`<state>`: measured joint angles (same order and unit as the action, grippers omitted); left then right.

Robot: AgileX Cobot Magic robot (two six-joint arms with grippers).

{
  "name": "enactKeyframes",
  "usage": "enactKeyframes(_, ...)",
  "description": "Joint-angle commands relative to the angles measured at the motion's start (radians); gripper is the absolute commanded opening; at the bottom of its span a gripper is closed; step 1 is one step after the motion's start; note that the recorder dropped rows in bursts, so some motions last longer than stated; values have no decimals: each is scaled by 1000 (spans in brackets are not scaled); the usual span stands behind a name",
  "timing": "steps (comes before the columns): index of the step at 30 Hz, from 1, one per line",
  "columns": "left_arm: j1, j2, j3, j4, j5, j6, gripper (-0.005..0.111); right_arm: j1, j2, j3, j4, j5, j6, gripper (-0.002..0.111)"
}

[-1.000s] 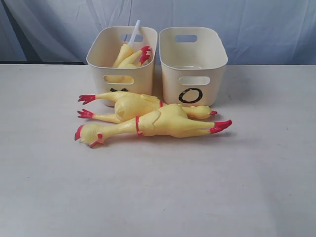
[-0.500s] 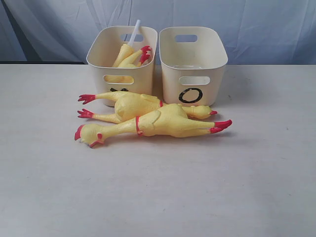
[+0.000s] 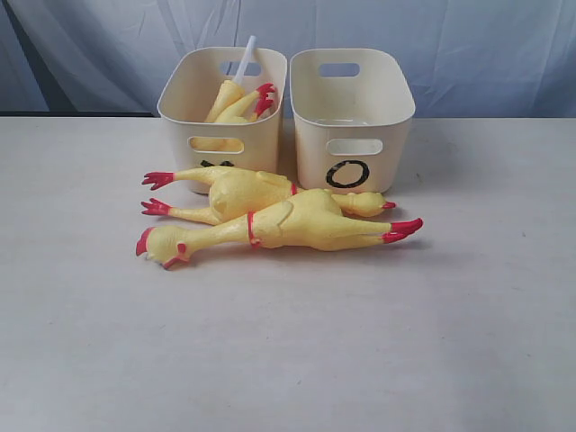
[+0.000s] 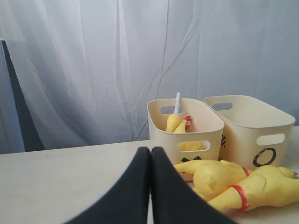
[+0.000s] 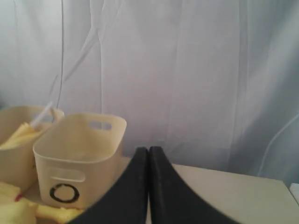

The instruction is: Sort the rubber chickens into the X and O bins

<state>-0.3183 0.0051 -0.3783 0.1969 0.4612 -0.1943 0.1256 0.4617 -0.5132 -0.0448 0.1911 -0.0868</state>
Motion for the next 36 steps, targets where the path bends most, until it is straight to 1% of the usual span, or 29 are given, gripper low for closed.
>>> enactKeyframes(1,-4,-5,2,-4,2,-4,0,5,162,-90,-3,99,-140,-1)
enactKeyframes(5,-4,-5,2,-4,2,-4,0,48,297,-155,33,138,-289,-1)
enactKeyframes(9,-4,-5,2,-4,2,-4,0,123,408,-213,35,207,-404,-1)
enactKeyframes(10,-4,-5,2,-4,2,-4,0,173,481,-241,35,230,-442,-1)
enactKeyframes(14,-4,-5,2,-4,6,-4,0,252,602,-293,32,244,-462,-1)
enactKeyframes(15,-4,-5,2,-4,8,-4,0,289,665,-322,19,249,-471,-1)
enactKeyframes(21,-4,-5,2,-4,8,-4,0,365,838,-389,-53,249,-514,-1)
enactKeyframes(23,-4,-5,2,-4,8,-4,0,409,924,-432,-58,235,-514,-1)
enactKeyframes(26,-4,-5,2,-4,8,-4,0,512,1059,-526,-62,191,-514,-1)
enactKeyframes(31,-4,-5,2,-6,8,-4,0,622,1218,-662,-64,181,-548,-1)
enactKeyframes(34,-4,-5,2,-6,10,-4,0,689,1297,-709,-64,150,-548,-1)
enactKeyframes(36,-4,-5,2,-6,10,-4,0,730,1347,-729,-145,153,-548,-1)
